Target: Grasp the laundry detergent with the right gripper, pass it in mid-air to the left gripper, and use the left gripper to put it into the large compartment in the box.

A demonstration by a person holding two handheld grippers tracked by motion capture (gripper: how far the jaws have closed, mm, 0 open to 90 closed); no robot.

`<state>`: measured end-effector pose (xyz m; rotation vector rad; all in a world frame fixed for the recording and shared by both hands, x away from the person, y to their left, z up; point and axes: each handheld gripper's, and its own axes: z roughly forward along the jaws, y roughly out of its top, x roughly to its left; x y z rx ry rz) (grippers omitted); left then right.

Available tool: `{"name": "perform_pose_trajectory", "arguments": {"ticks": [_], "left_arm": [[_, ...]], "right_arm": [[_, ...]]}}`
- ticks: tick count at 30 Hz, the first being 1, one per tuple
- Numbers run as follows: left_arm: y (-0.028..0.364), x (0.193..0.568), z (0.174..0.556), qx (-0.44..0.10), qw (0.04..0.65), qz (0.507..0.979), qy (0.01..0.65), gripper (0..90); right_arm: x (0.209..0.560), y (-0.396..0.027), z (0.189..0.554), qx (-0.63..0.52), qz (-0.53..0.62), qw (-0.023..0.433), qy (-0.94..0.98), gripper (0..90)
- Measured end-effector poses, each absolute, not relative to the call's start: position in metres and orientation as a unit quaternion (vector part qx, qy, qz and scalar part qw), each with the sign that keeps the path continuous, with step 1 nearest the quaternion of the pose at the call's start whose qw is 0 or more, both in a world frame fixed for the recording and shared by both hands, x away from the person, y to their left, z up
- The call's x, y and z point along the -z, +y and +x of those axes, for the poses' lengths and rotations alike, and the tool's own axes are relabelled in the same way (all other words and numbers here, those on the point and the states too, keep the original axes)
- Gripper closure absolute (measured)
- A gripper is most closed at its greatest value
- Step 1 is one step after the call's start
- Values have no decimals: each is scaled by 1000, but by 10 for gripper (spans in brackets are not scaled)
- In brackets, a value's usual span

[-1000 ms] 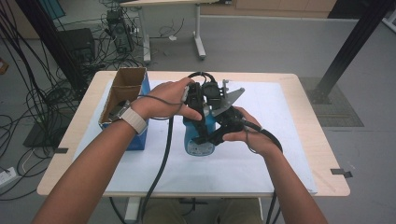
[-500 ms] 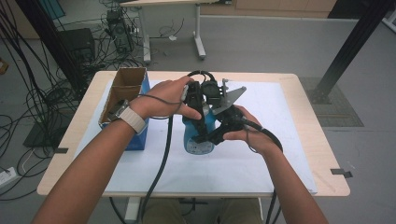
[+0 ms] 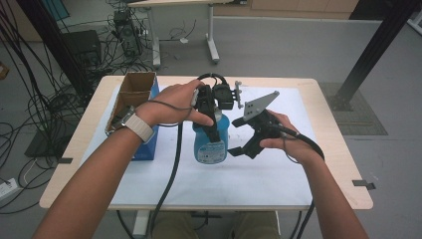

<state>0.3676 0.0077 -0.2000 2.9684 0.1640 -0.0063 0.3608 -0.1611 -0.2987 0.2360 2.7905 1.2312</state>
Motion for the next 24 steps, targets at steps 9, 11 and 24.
{"name": "perform_pose_trajectory", "arguments": {"ticks": [9,11,24], "left_arm": [[16,195,369,-20,79,993,89,387],[18,194,371,-24,78,992,100,387],[29,192,375,-47,67,984,158,386]], "right_arm": [[291,-182,365,-365,133,60,920,28],[289,-186,366,-350,132,55,926,37],[284,-204,376,-253,165,67,951,40]]}}
